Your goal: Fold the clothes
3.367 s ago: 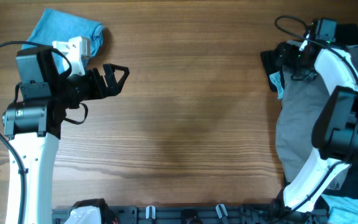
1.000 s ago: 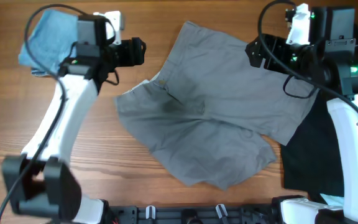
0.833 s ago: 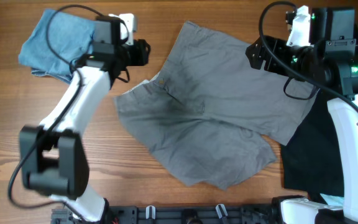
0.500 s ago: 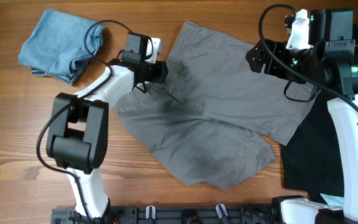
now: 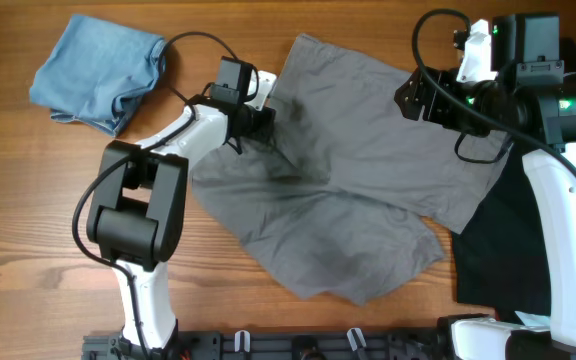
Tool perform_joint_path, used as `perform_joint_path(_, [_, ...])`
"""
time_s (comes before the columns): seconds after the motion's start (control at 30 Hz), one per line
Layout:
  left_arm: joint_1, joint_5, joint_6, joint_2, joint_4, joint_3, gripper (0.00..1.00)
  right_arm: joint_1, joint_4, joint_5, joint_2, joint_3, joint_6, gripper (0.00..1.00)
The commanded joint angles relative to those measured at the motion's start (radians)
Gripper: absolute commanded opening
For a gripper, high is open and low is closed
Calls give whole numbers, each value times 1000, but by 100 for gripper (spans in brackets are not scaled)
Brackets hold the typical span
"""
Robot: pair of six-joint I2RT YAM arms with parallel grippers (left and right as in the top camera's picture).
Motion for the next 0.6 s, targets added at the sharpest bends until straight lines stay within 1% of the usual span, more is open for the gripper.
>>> perform_joint_path(0.0, [56, -304, -75, 73, -41, -25, 4, 0, -9, 48, 11, 8, 4, 87])
perform_joint_path(0.1, [121, -329, -111, 73, -66, -25, 4, 0, -19, 61, 11, 8, 4, 87])
perform_joint_path(0.13, [154, -288, -134, 73, -72, -24, 4, 0, -23, 67, 11, 8, 4, 87])
perform_joint_path(0.23, [206, -65, -63, 56, -81, -23, 5, 0, -24, 82, 11, 8, 3, 87])
perform_joint_path(0.27, [221, 32, -40, 47, -80, -23, 16, 0, -24, 82, 11, 8, 3, 87])
perform_joint_path(0.3, [228, 82, -40, 42, -79, -23, 21, 0, -24, 82, 11, 8, 3, 87])
perform_joint_path(0.33, [231, 108, -40, 41, -79, -23, 22, 0, -23, 82, 11, 8, 3, 87])
perform_joint_path(0.4, [232, 106, -45, 41, -84, -23, 20, 0, -23, 81, 11, 8, 3, 87])
perform_joint_path(0.43, [233, 85, -45, 42, -88, -24, 12, 0, -24, 82, 11, 8, 3, 87])
perform_joint_path(0.47, [234, 26, -57, 43, -95, -24, 4, 0, -24, 85, 11, 8, 3, 87])
perform_joint_path(0.57, [253, -161, -158, 43, -103, -24, 4, 0, -23, 97, 13, 3, 4, 87])
